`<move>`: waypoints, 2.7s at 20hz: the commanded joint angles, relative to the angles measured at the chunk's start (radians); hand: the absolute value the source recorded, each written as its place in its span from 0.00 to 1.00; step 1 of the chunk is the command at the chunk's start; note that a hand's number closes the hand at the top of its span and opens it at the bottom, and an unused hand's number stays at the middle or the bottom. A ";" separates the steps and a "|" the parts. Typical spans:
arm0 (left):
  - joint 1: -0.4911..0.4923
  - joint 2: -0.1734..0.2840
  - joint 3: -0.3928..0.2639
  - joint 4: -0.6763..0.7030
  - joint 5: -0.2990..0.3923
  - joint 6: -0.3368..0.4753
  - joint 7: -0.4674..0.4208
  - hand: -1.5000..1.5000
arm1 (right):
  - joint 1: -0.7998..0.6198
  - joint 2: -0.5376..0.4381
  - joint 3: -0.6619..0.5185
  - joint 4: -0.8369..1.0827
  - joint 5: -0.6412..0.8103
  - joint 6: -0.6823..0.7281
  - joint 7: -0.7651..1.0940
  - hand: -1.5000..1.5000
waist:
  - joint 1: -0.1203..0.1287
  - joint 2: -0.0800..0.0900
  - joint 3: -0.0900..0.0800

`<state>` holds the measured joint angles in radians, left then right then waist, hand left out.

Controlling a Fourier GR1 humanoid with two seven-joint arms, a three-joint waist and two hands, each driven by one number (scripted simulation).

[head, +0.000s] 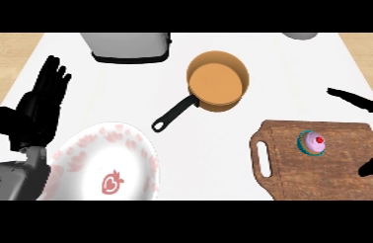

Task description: Pick the cupcake from the cutting board and place it in the pot

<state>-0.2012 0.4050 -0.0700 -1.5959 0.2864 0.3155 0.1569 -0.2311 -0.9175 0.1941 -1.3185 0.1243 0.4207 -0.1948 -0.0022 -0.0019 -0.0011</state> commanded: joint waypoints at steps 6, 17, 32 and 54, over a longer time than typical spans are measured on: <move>-0.048 -0.054 0.025 0.034 -0.066 -0.032 0.008 0.50 | -0.002 0.139 -0.011 0.000 0.133 0.043 0.079 0.00 | 0.006 0.004 0.001; 0.022 -0.104 0.056 -0.044 -0.119 -0.065 0.028 0.50 | 0.047 0.244 -0.067 0.022 0.329 -0.005 0.084 0.00 | 0.006 0.002 0.001; -0.001 -0.136 0.142 -0.028 -0.159 -0.139 0.047 0.50 | -0.005 0.344 -0.127 0.189 0.520 0.004 -0.007 0.00 | 0.004 0.002 0.001; 0.026 -0.150 0.151 -0.038 -0.163 -0.167 0.078 0.50 | 0.047 0.879 0.610 -0.328 0.893 0.081 0.170 1.00 | 0.005 -0.019 -0.003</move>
<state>-0.1942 0.2451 0.0700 -1.6187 0.1117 0.1573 0.2225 -0.2188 -0.1908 0.6178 -1.5134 0.9414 0.4544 -0.1688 0.0119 -0.0187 -0.0063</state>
